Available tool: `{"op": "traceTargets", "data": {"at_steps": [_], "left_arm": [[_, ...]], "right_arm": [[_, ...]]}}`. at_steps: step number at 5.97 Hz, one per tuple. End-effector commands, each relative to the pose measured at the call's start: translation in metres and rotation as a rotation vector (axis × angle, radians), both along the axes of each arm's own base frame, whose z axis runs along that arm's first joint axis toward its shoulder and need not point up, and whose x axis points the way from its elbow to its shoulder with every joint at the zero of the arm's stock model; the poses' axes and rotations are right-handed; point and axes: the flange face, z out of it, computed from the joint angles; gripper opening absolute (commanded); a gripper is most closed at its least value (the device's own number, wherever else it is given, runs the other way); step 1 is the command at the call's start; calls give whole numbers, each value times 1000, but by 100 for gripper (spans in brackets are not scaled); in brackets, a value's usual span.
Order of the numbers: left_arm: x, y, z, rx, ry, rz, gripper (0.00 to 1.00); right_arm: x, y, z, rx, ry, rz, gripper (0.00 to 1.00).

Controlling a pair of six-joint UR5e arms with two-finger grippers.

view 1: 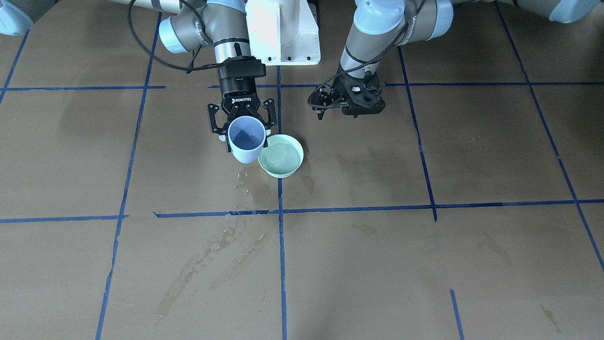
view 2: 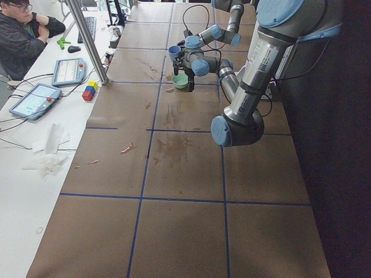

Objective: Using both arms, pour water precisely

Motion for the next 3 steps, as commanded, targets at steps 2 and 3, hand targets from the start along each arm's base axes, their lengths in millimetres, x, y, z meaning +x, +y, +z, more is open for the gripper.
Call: {"op": "traceTargets", "data": {"at_steps": [2, 3], "left_arm": [[0, 0, 0, -1, -1, 0, 100], [1, 0, 1, -2, -2, 1, 100]], "right_arm": [[77, -6, 89, -108, -41, 59, 0], [112, -11, 125, -141, -14, 106, 0]]}}
